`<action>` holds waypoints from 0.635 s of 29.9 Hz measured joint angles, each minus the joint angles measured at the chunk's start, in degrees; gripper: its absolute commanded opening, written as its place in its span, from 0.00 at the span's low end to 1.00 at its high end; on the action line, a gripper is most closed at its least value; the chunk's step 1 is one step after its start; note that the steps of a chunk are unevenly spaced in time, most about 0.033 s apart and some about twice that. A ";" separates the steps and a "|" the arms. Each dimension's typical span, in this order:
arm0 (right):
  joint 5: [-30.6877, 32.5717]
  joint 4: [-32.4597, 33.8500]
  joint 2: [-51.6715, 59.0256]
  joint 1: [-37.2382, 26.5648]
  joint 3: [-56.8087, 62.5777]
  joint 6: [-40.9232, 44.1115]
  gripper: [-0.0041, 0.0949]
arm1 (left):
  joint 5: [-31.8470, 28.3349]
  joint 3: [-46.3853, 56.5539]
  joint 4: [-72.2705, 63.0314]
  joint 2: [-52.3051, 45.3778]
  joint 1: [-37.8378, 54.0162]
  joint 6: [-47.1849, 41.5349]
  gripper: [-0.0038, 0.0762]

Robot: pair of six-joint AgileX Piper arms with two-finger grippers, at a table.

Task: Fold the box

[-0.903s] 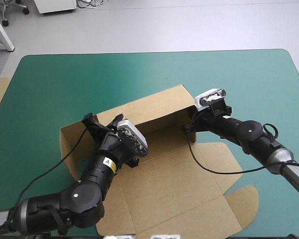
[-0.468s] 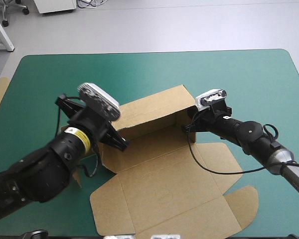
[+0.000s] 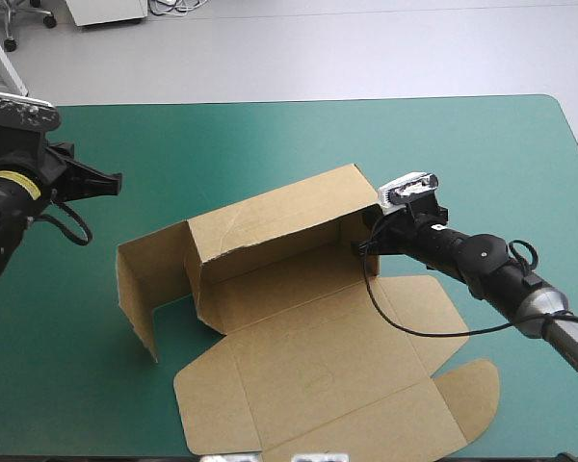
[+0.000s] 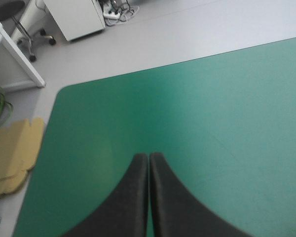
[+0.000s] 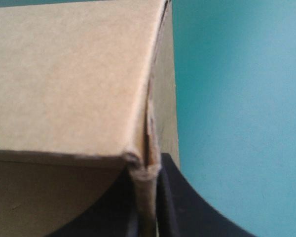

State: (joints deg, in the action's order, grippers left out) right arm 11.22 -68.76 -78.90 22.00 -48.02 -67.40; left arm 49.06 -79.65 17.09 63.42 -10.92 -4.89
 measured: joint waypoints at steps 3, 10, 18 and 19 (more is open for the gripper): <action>0.00 0.00 0.00 0.00 0.00 0.00 0.06 | -3.74 1.81 -11.37 2.69 9.06 6.50 0.05; -0.05 4.38 0.00 -0.05 0.05 4.19 0.05 | -10.66 11.44 -21.69 10.94 14.20 15.27 0.05; 5.06 32.75 0.18 -0.05 -4.13 33.72 0.05 | -16.80 14.83 -23.38 11.82 14.23 18.57 0.05; 6.86 38.04 0.13 -0.05 -5.26 37.87 0.05 | -17.29 14.83 -23.25 11.82 14.27 18.63 0.05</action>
State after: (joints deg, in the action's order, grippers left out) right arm 18.08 -30.71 -78.76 21.95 -53.28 -29.53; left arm 31.78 -64.82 -6.16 75.24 3.35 13.74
